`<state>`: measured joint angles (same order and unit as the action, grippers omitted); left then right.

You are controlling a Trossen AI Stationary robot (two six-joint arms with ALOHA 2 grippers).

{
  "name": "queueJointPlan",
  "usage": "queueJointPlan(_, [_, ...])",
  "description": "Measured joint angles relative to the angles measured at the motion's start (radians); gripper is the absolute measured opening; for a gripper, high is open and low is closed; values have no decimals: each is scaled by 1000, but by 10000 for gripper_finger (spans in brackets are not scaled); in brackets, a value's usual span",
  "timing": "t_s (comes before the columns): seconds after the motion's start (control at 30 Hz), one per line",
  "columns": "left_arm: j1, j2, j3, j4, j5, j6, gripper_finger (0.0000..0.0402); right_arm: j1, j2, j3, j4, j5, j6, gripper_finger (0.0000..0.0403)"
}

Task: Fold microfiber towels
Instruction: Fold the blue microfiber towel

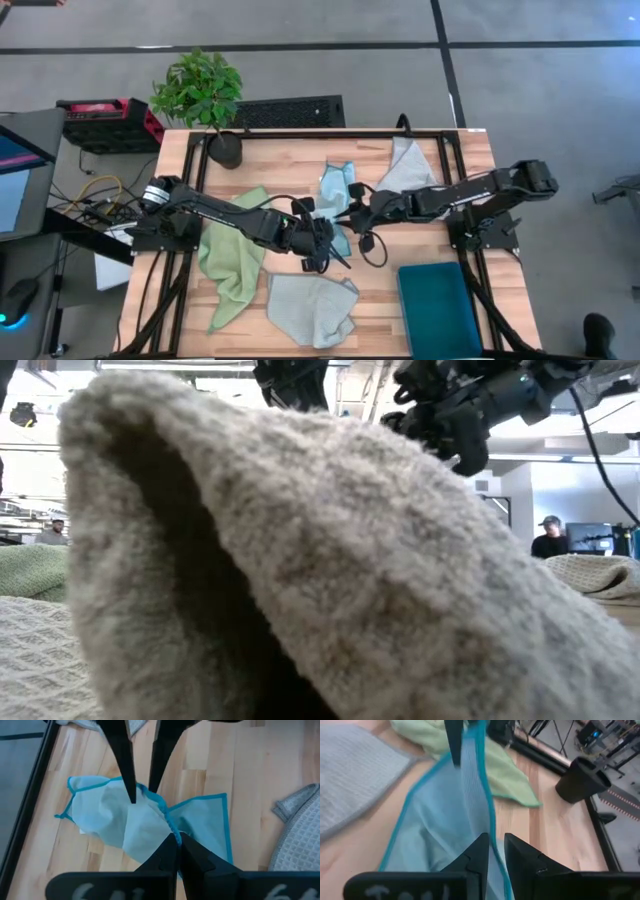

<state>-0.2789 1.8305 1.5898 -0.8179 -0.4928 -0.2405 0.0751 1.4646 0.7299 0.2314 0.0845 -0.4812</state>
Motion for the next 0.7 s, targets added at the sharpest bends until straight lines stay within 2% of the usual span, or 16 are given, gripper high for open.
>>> queueJointPlan(0.23, [-26,0,46,-37,-28,22,0,-26,51,12,-4,-1,-2,83])
queueJointPlan(0.43, [-41,-1,102,-145,-36,-20,0,-44,50,12,-24,-1,-1,83])
queueJointPlan(0.7, [-57,-1,165,-186,-72,-12,0,-66,50,12,-23,-5,-1,83])
